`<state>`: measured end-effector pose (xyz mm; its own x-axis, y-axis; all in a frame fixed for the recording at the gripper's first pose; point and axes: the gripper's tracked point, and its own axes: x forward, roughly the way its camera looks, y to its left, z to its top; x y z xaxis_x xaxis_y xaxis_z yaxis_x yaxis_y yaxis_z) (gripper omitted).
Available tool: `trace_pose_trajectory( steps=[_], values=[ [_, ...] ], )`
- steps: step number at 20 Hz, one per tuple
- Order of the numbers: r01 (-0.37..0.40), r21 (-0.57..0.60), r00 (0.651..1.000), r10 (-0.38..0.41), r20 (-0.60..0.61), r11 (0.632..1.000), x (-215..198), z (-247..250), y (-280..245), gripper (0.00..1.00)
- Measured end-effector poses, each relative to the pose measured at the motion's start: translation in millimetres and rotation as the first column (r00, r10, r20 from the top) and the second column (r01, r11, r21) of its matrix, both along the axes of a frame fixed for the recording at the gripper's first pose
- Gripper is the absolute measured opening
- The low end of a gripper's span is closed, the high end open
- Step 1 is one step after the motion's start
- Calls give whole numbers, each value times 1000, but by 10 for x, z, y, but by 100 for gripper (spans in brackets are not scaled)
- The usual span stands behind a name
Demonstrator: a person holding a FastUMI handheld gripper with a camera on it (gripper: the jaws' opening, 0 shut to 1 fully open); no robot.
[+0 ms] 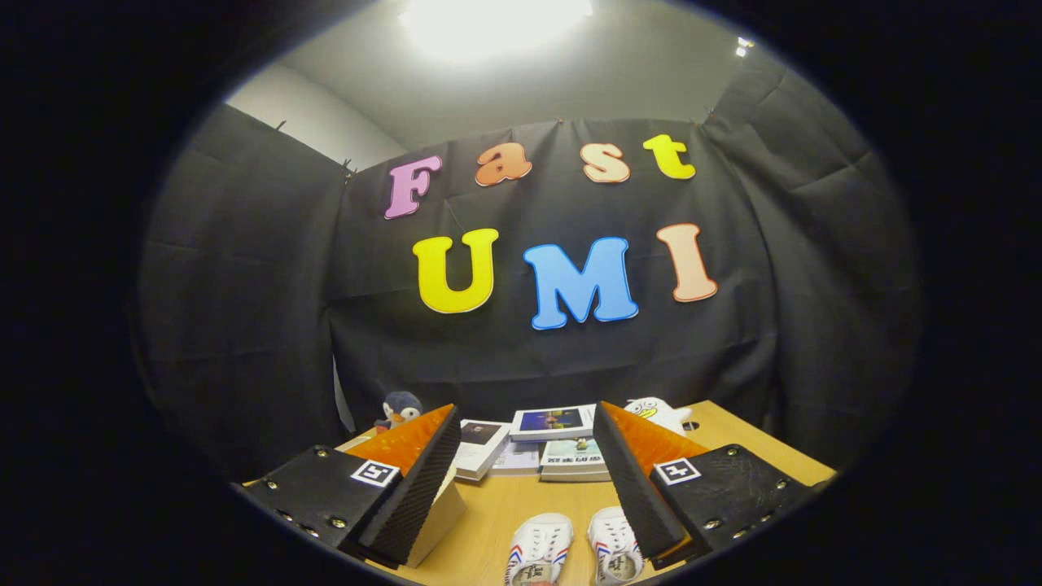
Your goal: Open the storage box then place both shoes into the box .Put the left shoe in first, then the right shoe, with the right side of both shoes facing outward in a uniform manner.
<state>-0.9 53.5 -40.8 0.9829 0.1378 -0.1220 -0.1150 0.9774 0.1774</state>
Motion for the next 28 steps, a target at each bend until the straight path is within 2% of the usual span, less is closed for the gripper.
trace_pose_trajectory(
  steps=[6, 12, 16, 22, 28],
  values=[
    [-76, 189, 985, 103, -138, 979, -5, -290, 343, 99],
    [-101, 354, 940, 206, -273, 930, -70, -643, 627, 99],
    [-100, 521, 885, 315, -343, 848, -167, -847, 889, 99],
    [-13, 677, 809, 406, -426, 736, -251, -1220, 1153, 97],
    [78, 793, 740, 498, -452, 604, -302, -1419, 1448, 96]
  ],
)
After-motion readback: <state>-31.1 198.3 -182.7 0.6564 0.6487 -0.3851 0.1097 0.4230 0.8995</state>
